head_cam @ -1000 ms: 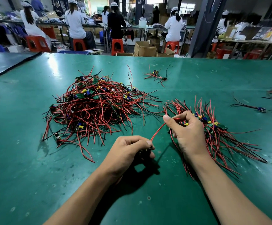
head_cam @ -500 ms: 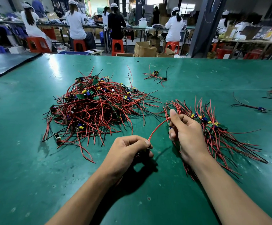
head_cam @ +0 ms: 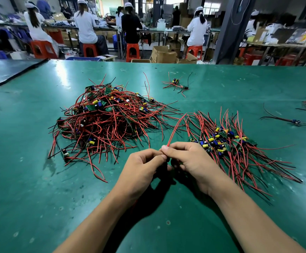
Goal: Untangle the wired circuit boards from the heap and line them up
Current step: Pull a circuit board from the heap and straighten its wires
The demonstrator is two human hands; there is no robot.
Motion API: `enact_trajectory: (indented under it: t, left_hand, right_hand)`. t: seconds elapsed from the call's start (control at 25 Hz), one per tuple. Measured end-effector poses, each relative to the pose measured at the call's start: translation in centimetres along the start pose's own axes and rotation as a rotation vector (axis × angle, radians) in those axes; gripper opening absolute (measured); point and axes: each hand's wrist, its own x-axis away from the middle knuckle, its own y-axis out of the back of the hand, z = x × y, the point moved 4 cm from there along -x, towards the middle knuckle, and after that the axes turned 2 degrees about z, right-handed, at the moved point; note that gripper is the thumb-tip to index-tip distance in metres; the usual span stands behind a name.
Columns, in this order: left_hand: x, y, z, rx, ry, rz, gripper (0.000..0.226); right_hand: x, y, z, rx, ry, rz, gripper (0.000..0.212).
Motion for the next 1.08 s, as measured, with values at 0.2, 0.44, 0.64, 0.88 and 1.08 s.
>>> enact_trajectory:
  t: [0.2,0.44,0.64,0.88,1.08]
  left_hand:
    - [0.1,-0.6,0.1,-0.101,-0.011,0.053,0.012]
    - [0.3,-0.8,0.0,-0.102,-0.006,0.118,0.010]
    - [0.2,-0.8,0.0,-0.096,-0.003,0.170,0.012]
    - [0.2,-0.5,0.2,-0.124,0.001,0.178,0.014]
    - [0.1,-0.5,0.2,-0.147,0.003,0.181,0.014]
  right_hand:
    - [-0.8,1.7,0.2,-0.082,0.041,-0.218,0.024]
    - [-1.1,3.5,1.2,-0.425,0.097,-0.333,0.022]
    - [-1.0,3.7,1.6,-0.632,0.037,-0.280,0.033]
    - [-1.0,4.0,2.0,-0.682,0.037,-0.265,0.021]
    - [-0.9,4.1,2.0,-0.755,0.016,-0.234,0.022]
